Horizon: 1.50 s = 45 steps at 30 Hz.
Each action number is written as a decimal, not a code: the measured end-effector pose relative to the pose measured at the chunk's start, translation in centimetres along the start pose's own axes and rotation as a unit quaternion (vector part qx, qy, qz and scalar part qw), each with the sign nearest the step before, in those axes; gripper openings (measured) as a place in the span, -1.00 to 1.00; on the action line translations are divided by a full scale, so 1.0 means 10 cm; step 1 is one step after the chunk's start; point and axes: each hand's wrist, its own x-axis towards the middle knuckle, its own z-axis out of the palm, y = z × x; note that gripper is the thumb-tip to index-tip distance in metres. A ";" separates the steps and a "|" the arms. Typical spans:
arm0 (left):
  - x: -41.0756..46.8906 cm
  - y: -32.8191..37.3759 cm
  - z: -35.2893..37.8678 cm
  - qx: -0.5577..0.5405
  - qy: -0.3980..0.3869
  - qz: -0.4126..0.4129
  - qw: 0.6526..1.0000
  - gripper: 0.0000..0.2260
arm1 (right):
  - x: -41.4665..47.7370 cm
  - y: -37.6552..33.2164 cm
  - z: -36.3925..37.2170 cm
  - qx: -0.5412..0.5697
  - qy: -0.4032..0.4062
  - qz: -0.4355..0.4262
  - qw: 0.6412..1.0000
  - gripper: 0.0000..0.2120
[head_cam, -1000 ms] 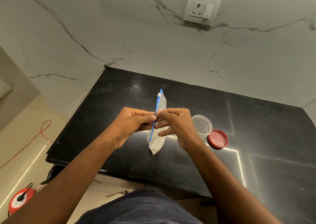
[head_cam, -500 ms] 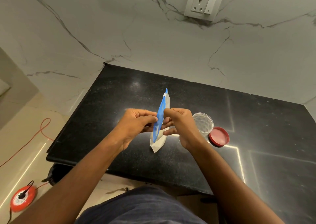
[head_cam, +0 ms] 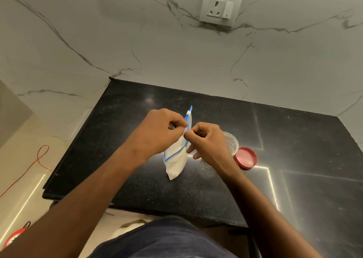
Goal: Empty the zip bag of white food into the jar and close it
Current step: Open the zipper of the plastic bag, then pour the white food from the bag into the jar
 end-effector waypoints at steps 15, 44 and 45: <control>0.46 0.17 0.15 -0.024 0.002 -0.034 0.999 -0.77 | -0.07 0.15 0.08 0.019 0.023 -0.052 0.998 -0.95; 0.69 1.35 0.41 -0.444 -0.090 0.060 0.890 -0.82 | -0.68 0.77 -1.87 0.281 0.365 -0.035 0.887 -0.75; 0.70 1.29 0.47 -0.458 -0.094 0.044 0.883 -0.80 | -0.71 0.75 -1.92 0.256 0.373 -0.054 0.890 -0.76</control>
